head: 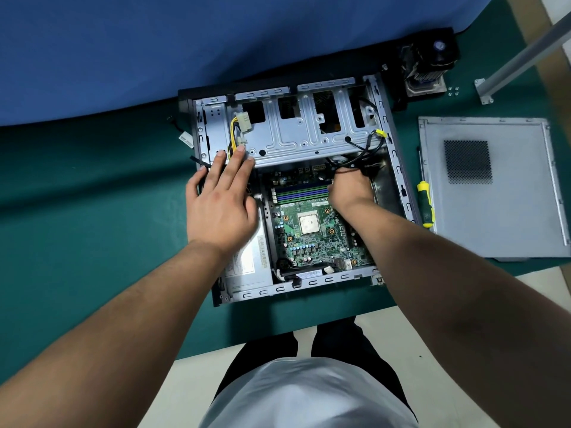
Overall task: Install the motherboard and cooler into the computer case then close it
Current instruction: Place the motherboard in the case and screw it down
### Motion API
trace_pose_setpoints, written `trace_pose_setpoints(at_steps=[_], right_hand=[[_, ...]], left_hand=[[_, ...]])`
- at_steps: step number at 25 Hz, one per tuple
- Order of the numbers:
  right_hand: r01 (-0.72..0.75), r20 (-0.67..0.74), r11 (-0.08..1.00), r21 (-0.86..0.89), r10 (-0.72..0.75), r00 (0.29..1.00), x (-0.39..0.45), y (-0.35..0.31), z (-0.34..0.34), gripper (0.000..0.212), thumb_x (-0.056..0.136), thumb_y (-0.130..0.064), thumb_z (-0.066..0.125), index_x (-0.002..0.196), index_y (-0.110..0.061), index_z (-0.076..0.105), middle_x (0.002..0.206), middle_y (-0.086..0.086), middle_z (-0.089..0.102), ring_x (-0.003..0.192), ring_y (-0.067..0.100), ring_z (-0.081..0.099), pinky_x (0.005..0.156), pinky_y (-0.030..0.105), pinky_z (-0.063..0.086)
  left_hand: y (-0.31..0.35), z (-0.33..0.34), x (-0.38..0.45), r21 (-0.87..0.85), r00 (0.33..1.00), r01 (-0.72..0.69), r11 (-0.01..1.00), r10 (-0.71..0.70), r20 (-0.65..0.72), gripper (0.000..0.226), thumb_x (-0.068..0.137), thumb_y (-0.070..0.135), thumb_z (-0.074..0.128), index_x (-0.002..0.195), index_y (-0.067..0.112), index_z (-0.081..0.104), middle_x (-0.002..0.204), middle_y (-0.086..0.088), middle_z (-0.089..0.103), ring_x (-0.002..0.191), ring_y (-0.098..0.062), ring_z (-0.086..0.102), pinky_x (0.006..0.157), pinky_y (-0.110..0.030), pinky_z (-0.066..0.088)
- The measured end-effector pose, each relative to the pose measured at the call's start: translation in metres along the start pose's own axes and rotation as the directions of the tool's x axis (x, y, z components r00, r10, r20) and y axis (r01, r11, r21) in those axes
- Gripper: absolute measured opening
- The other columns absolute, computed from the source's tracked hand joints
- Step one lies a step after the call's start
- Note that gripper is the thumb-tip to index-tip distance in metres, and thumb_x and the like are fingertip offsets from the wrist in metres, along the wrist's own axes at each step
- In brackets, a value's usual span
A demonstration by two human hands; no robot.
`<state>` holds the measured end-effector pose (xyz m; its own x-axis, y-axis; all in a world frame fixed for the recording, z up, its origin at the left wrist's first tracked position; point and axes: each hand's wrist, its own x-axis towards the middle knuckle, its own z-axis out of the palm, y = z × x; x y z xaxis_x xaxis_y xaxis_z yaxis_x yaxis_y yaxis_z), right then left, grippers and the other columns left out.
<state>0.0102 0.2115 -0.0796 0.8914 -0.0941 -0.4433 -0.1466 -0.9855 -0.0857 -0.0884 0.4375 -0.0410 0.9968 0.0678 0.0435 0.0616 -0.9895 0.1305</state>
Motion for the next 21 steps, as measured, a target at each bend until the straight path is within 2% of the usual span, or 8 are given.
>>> trace_pose_setpoints(at_steps=[2, 6, 9, 10, 12, 14, 16, 21], right_hand=[[0.002, 0.001, 1.000, 0.010, -0.002, 1.000, 0.000, 0.001, 0.001, 0.012, 0.101, -0.009, 0.058, 0.106, -0.004, 0.068, 0.096, 0.015, 0.065, 0.096, 0.034, 0.067, 0.070, 0.032, 0.047], [0.032, 0.050, 0.999, -0.028, -0.030, 0.998, -0.008, 0.003, 0.001, 0.013, 0.100, -0.009, 0.060, 0.108, -0.001, 0.066, 0.105, 0.017, 0.067, 0.083, 0.030, 0.058, 0.068, 0.030, 0.044], [0.184, -0.025, 0.959, -0.218, -0.194, 0.981, -0.027, 0.006, 0.001, 0.040, 0.093, -0.016, 0.068, 0.128, 0.000, 0.057, 0.124, 0.020, 0.059, 0.109, 0.034, 0.059, 0.083, 0.038, 0.054], [0.278, -0.011, 0.930, -0.239, -0.289, 0.957, -0.032, 0.006, 0.004, 0.049, 0.092, -0.020, 0.070, 0.134, -0.003, 0.052, 0.131, 0.019, 0.055, 0.117, 0.034, 0.055, 0.091, 0.040, 0.055], [0.509, 0.151, 0.838, -0.198, -0.487, 0.860, -0.040, 0.002, 0.009, 0.058, 0.089, -0.026, 0.075, 0.139, -0.009, 0.051, 0.138, 0.014, 0.050, 0.126, 0.031, 0.050, 0.106, 0.042, 0.050], [0.611, 0.285, 0.773, -0.172, -0.554, 0.782, -0.043, -0.004, 0.015, 0.060, 0.087, -0.027, 0.078, 0.139, -0.010, 0.053, 0.141, 0.012, 0.049, 0.131, 0.029, 0.047, 0.112, 0.041, 0.044], [0.603, 0.265, 0.770, -0.207, -0.549, 0.793, -0.044, -0.008, 0.023, 0.058, 0.086, -0.021, 0.079, 0.137, -0.009, 0.055, 0.139, 0.012, 0.052, 0.130, 0.029, 0.048, 0.112, 0.038, 0.042], [0.606, 0.259, 0.746, -0.275, -0.550, 0.794, -0.045, -0.012, 0.023, 0.049, 0.086, -0.015, 0.079, 0.130, -0.010, 0.059, 0.129, 0.011, 0.057, 0.121, 0.031, 0.055, 0.100, 0.041, 0.051]], left_hand=[[0.000, 0.000, 0.000, 0.000, 1.000, 0.001, 1.000, -0.001, 0.004, 0.064, 0.093, 0.034, 0.036, 0.157, 0.032, 0.033, 0.169, 0.013, 0.022, 0.156, -0.013, 0.017, 0.124, -0.043, 0.015], [0.001, -0.001, 0.000, -0.003, 1.000, 0.002, 1.000, -0.002, 0.007, 0.064, 0.093, 0.034, 0.036, 0.157, 0.033, 0.032, 0.169, 0.013, 0.022, 0.157, -0.012, 0.016, 0.124, -0.043, 0.015], [0.000, -0.001, 0.000, -0.001, 1.000, 0.002, 1.000, -0.002, 0.004, 0.064, 0.093, 0.034, 0.036, 0.157, 0.033, 0.033, 0.169, 0.013, 0.022, 0.157, -0.012, 0.016, 0.124, -0.043, 0.016], [0.001, -0.001, 0.000, -0.003, 1.000, 0.003, 1.000, -0.003, 0.005, 0.064, 0.093, 0.034, 0.036, 0.157, 0.033, 0.034, 0.169, 0.013, 0.021, 0.157, -0.012, 0.016, 0.123, -0.043, 0.016], [0.001, -0.002, -0.001, -0.007, 1.000, 0.003, 1.000, -0.003, 0.004, 0.064, 0.092, 0.034, 0.037, 0.156, 0.033, 0.034, 0.169, 0.013, 0.022, 0.156, -0.013, 0.017, 0.123, -0.043, 0.017], [0.001, -0.002, 0.000, -0.012, 1.000, 0.004, 1.000, -0.004, 0.003, 0.064, 0.093, 0.034, 0.036, 0.156, 0.033, 0.035, 0.169, 0.013, 0.022, 0.156, -0.013, 0.017, 0.123, -0.043, 0.017], [0.001, -0.001, -0.001, -0.010, 1.000, 0.007, 1.000, -0.007, 0.005, 0.064, 0.093, 0.034, 0.036, 0.157, 0.033, 0.034, 0.169, 0.013, 0.021, 0.156, -0.013, 0.017, 0.123, -0.043, 0.016], [0.001, 0.000, 0.000, -0.009, 1.000, 0.007, 1.000, -0.007, 0.012, 0.064, 0.092, 0.035, 0.036, 0.157, 0.032, 0.034, 0.169, 0.013, 0.022, 0.156, -0.014, 0.018, 0.123, -0.043, 0.017]])
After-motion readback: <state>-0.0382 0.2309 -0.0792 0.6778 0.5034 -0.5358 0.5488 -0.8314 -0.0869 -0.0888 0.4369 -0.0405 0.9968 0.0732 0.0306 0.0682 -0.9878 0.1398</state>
